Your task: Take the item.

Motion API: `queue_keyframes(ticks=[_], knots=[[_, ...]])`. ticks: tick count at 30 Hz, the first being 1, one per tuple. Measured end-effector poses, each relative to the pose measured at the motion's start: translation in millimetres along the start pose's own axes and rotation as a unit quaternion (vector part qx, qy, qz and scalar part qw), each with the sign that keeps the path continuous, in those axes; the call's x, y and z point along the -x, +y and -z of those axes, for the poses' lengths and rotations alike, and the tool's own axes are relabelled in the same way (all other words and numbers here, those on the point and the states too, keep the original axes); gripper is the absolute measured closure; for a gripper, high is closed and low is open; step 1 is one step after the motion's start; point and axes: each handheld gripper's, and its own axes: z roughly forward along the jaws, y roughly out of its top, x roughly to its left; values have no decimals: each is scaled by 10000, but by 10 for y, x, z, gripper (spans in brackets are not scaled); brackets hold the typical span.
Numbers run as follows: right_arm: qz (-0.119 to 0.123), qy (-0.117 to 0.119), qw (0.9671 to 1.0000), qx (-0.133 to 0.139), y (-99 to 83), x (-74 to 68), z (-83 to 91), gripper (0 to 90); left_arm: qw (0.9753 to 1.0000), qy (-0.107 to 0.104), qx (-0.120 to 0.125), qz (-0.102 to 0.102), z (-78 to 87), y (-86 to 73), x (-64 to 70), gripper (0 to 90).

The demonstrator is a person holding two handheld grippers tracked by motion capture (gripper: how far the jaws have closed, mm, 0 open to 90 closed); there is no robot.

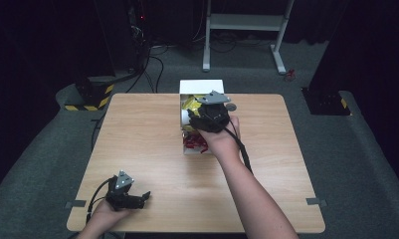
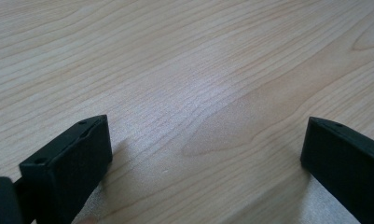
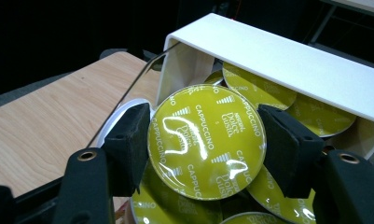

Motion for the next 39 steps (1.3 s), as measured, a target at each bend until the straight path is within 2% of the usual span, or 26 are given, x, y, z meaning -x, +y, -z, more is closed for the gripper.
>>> queue_keyframes(ticks=[6, 8, 11, 14, 23, 28, 39], knots=[[-35, 59, 9999, 151, 19, -17, 75, 378, 10000, 1, 1, -1, 0, 0, 0, 23], [58, 83, 9997, 207, 24, -20, 104, 378, 10000, 0, -4, -2, 1, 0, 0, 23], [-23, 122, 9996, 243, 22, -30, 142, 378, 10000, 1, -4, -2, 1, 0, 0, 23], [-5, 174, 9995, 281, 15, -33, 176, 379, 10000, 0, -5, -4, 1, 0, 0, 23], [-18, 359, 9978, 554, -28, -74, 423, 379, 10000, 3, -3, -2, 0, 0, 0, 23], [-67, 417, 9973, 596, -48, -76, 495, 379, 10000, 4, -2, 0, 0, 0, 1, 23], [-97, 582, 9963, 630, -242, -137, 667, 380, 10000, 0, -3, -7, 0, 0, 0, 23]])
